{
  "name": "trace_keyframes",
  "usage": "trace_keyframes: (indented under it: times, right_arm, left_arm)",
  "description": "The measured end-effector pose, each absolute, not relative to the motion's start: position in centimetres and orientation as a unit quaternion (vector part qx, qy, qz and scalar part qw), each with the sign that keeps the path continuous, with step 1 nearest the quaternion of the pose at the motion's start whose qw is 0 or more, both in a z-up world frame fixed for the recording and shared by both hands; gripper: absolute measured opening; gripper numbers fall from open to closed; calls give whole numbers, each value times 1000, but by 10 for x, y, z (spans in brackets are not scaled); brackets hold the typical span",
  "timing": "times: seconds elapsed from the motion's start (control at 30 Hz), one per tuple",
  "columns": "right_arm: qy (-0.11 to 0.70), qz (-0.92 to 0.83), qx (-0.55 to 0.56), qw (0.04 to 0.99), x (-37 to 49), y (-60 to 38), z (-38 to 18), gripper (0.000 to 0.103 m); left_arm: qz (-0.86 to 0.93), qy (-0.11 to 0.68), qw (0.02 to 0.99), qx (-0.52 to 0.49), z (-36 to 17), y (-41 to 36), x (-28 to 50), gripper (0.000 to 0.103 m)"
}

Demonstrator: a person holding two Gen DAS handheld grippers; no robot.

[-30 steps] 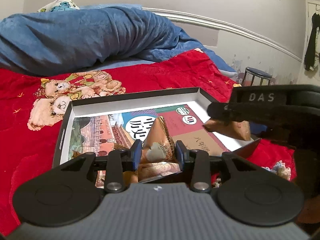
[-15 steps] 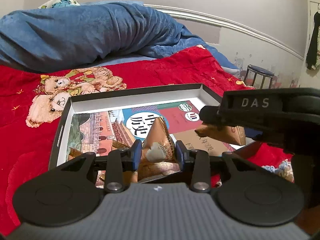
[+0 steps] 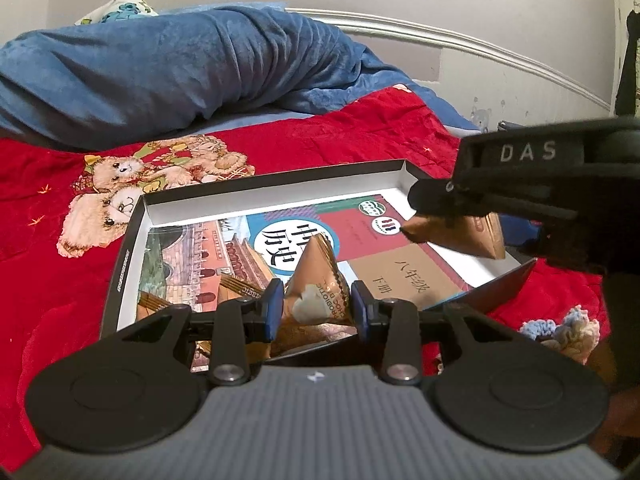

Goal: Organize objects

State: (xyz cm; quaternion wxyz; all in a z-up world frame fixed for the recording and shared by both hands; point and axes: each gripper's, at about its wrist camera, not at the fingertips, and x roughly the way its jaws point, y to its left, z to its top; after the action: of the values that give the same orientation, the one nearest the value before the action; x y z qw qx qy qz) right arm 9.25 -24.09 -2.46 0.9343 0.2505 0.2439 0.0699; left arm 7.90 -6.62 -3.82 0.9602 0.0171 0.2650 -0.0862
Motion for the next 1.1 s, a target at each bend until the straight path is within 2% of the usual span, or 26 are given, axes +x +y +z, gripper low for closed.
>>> trace_keyframes:
  times: [0.43,1.1]
  right_arm:
    - [247,93,296,918,96,-256,-26,43]
    - [275,115,273,915,100,-239,-29,43]
  left_arm:
    - [-76,244,966,31,-32,-65,76,40]
    - [-80,246,966,3,-22,-54,78,40]
